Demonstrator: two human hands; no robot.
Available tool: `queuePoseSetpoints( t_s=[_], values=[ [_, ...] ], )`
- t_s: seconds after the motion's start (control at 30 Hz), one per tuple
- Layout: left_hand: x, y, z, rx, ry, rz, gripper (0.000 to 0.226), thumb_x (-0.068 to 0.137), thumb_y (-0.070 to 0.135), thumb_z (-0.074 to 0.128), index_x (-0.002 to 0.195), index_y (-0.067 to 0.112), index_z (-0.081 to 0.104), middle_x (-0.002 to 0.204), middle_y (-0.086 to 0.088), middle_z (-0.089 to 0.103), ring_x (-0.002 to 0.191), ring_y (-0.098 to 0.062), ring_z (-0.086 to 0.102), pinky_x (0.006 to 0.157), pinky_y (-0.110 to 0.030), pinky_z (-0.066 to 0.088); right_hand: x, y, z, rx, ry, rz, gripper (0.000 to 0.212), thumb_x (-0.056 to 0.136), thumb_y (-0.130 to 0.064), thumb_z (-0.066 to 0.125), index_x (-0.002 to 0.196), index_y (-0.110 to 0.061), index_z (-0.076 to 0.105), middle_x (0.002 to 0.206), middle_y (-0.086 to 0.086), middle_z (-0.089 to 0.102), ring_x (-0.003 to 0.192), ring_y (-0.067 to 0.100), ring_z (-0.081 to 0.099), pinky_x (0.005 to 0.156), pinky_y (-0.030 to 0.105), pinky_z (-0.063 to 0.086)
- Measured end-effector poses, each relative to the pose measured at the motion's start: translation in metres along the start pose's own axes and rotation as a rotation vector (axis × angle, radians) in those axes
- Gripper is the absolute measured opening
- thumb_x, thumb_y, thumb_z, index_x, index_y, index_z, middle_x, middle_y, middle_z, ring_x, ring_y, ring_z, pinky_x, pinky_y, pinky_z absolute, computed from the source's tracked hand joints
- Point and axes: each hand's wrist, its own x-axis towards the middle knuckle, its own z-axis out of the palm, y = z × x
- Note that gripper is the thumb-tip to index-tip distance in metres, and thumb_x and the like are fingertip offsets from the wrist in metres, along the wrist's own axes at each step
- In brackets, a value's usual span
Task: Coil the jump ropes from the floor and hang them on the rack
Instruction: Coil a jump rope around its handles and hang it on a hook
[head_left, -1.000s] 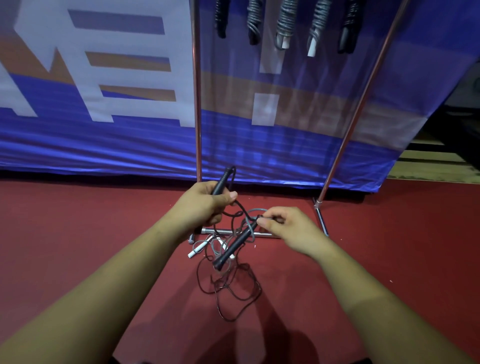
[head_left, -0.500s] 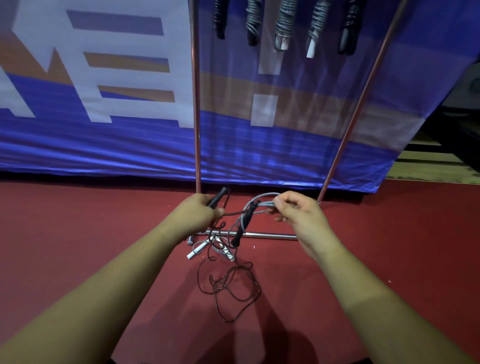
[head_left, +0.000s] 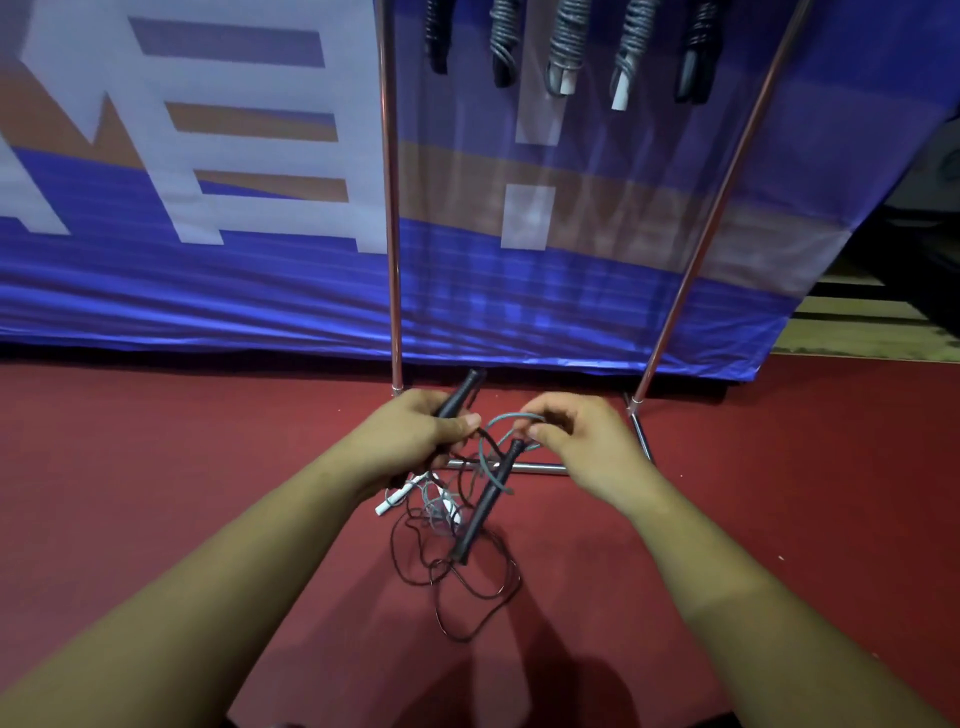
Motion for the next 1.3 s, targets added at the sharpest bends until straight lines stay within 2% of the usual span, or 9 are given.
queuePoseSetpoints(
  t_s=[0.17, 0.37, 0.53, 0.67, 0.77, 0.93, 1.1, 1.2, 1.3],
  values=[
    [0.008, -0.01, -0.002, 0.057, 0.124, -0.099, 0.025, 0.097, 0.017, 0.062, 0.074, 0.011, 0.055, 0.058, -0.002, 0.053, 0.039, -0.01, 0.042, 0.039, -0.019, 0.031, -0.001, 0.001, -0.004, 0.03, 0.091, -0.062, 0.047, 0.082, 0.018, 0.058, 0.07, -0.025, 0.072, 0.095, -0.001, 0.07, 0.093, 0.008, 0.066, 0.083, 0.017, 0.049],
    [0.011, -0.013, -0.014, 0.073, 0.153, -0.124, 0.026, 0.093, 0.027, 0.064, 0.073, 0.013, 0.055, 0.061, -0.007, 0.054, 0.049, -0.019, 0.042, 0.044, -0.022, 0.027, 0.0, 0.001, -0.011, 0.308, 0.271, 0.091, 0.039, 0.085, 0.018, 0.054, 0.078, -0.018, 0.069, 0.077, -0.001, 0.074, 0.078, 0.005, 0.07, 0.074, 0.014, 0.048],
    [0.004, 0.0, 0.005, -0.267, 0.002, -0.002, 0.021, 0.101, 0.01, 0.052, 0.08, 0.009, 0.049, 0.057, -0.001, 0.049, 0.039, -0.011, 0.04, 0.033, -0.017, 0.025, -0.001, 0.005, 0.002, -0.082, 0.277, 0.08, 0.044, 0.083, -0.006, 0.073, 0.121, -0.019, 0.056, 0.11, 0.001, 0.057, 0.096, 0.009, 0.058, 0.077, 0.008, 0.042],
    [0.004, 0.003, 0.008, -0.535, 0.007, -0.037, 0.025, 0.102, 0.011, 0.048, 0.077, 0.011, 0.046, 0.059, -0.001, 0.044, 0.043, -0.01, 0.039, 0.033, -0.015, 0.023, -0.007, -0.003, 0.015, -0.318, 0.443, -0.033, 0.034, 0.08, -0.027, 0.077, 0.104, -0.018, 0.054, 0.107, 0.0, 0.045, 0.083, -0.001, 0.043, 0.079, 0.01, 0.033],
    [0.006, 0.005, 0.004, -0.753, 0.022, -0.073, 0.022, 0.101, 0.014, 0.046, 0.079, 0.01, 0.048, 0.057, 0.001, 0.039, 0.042, -0.008, 0.037, 0.034, -0.014, 0.022, -0.009, -0.007, 0.018, -0.35, 0.535, -0.051, 0.035, 0.083, -0.041, 0.073, 0.097, -0.017, 0.052, 0.103, 0.0, 0.047, 0.089, 0.009, 0.048, 0.084, 0.022, 0.036],
    [0.007, 0.009, -0.002, -1.047, -0.079, -0.059, 0.015, 0.089, 0.018, 0.05, 0.076, 0.012, 0.047, 0.057, 0.005, 0.032, 0.042, -0.005, 0.032, 0.035, -0.013, 0.023, -0.013, -0.011, 0.03, 0.356, 0.011, 0.492, 0.035, 0.09, -0.046, 0.065, 0.101, -0.013, 0.065, 0.11, 0.012, 0.069, 0.1, 0.026, 0.068, 0.086, 0.042, 0.055],
    [0.004, 0.01, -0.003, -1.047, -0.201, -0.071, 0.019, 0.093, 0.018, 0.047, 0.075, 0.011, 0.051, 0.057, 0.005, 0.034, 0.044, -0.005, 0.032, 0.036, -0.013, 0.023, -0.013, -0.011, 0.037, 0.82, -0.193, 0.469, 0.016, 0.096, -0.015, 0.061, 0.11, -0.01, 0.061, 0.108, 0.018, 0.064, 0.089, 0.031, 0.068, 0.079, 0.042, 0.053],
    [0.004, 0.008, -0.006, -0.834, -0.132, -0.064, 0.02, 0.096, 0.014, 0.045, 0.078, 0.011, 0.05, 0.058, 0.003, 0.035, 0.043, -0.007, 0.032, 0.036, -0.014, 0.02, -0.01, -0.018, 0.035, 0.71, -0.059, 0.387, 0.007, 0.097, -0.007, 0.056, 0.103, -0.007, 0.057, 0.081, 0.013, 0.066, 0.049, 0.016, 0.054, 0.046, 0.023, 0.039],
    [0.005, 0.003, -0.011, -0.32, 0.125, 0.015, 0.022, 0.101, 0.012, 0.05, 0.079, 0.011, 0.053, 0.06, -0.001, 0.037, 0.043, -0.011, 0.033, 0.037, -0.018, 0.025, -0.005, -0.016, 0.021, 0.611, 0.147, 0.323, 0.024, 0.094, -0.005, 0.061, 0.116, -0.01, 0.053, 0.067, 0.009, 0.067, 0.042, 0.014, 0.044, 0.042, 0.022, 0.03]
  ],
)
